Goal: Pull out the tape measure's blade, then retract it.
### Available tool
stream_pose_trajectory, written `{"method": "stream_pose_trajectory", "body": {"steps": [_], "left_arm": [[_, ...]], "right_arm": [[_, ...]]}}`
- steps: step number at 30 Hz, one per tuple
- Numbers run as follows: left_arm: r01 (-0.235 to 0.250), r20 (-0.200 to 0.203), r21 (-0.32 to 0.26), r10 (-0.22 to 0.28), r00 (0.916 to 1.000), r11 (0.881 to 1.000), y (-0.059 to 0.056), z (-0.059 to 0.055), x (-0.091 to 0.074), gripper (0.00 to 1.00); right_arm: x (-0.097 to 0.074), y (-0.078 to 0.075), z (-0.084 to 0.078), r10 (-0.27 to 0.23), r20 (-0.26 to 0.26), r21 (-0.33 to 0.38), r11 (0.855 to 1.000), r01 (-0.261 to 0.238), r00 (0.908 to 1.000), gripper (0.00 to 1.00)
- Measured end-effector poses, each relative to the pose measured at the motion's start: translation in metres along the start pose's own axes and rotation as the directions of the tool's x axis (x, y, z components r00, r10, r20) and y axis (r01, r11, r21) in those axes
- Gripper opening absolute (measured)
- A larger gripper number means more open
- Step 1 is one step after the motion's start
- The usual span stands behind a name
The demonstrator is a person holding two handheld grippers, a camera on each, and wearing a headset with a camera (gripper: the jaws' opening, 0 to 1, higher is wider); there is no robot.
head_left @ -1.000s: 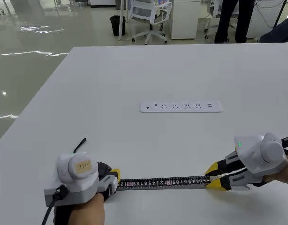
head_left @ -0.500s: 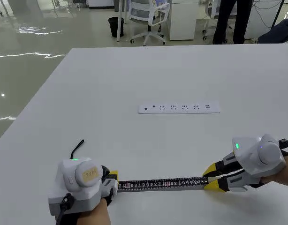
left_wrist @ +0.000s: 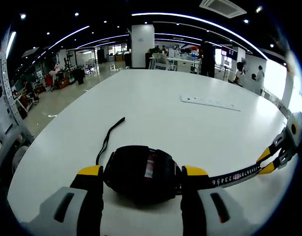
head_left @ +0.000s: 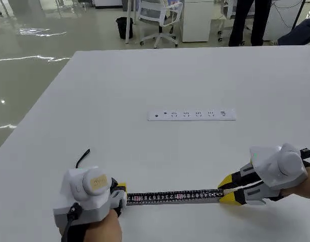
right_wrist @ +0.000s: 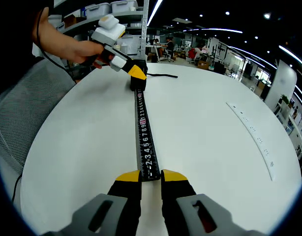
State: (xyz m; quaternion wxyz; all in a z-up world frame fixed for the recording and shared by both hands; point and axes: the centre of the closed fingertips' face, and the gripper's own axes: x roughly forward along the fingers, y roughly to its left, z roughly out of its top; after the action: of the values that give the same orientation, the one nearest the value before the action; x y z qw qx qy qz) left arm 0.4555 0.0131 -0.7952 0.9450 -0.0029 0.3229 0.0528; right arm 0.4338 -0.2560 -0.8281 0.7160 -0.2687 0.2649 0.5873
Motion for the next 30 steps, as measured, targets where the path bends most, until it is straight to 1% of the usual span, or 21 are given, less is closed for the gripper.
{"method": "stream_pose_trajectory", "body": {"steps": [3,9,13,15,30], "left_arm": [[-0.006,-0.014,-0.001,0.006,0.9999,1.000,0.0004,-0.0012,-0.0002,0.59],[-0.019,-0.017,0.014,0.019,0.9997,1.000,0.0000,-0.0023,-0.0005,0.57],[-0.025,-0.012,0.024,0.025,0.9996,0.999,0.0003,-0.0027,-0.0001,0.56],[-0.028,-0.002,0.037,0.028,0.9996,0.999,0.0001,-0.0030,-0.0006,0.56],[-0.018,0.004,0.040,0.017,0.9998,0.999,0.0008,-0.0021,-0.0012,0.56]], "right_arm": [[-0.0003,-0.0001,0.0000,0.001,-0.001,-0.003,1.000,-0.001,1.0000,0.14],[-0.0003,0.0004,-0.0002,0.000,-0.003,-0.008,1.000,0.000,1.0000,0.14],[-0.0003,0.0004,-0.0003,-0.002,-0.007,-0.011,1.000,0.001,1.0000,0.14],[-0.0004,0.0009,-0.0005,-0.002,-0.008,-0.016,1.000,0.002,1.0000,0.14],[-0.0017,0.0014,0.0016,-0.002,-0.010,-0.034,0.999,0.001,1.0000,0.14]]}}
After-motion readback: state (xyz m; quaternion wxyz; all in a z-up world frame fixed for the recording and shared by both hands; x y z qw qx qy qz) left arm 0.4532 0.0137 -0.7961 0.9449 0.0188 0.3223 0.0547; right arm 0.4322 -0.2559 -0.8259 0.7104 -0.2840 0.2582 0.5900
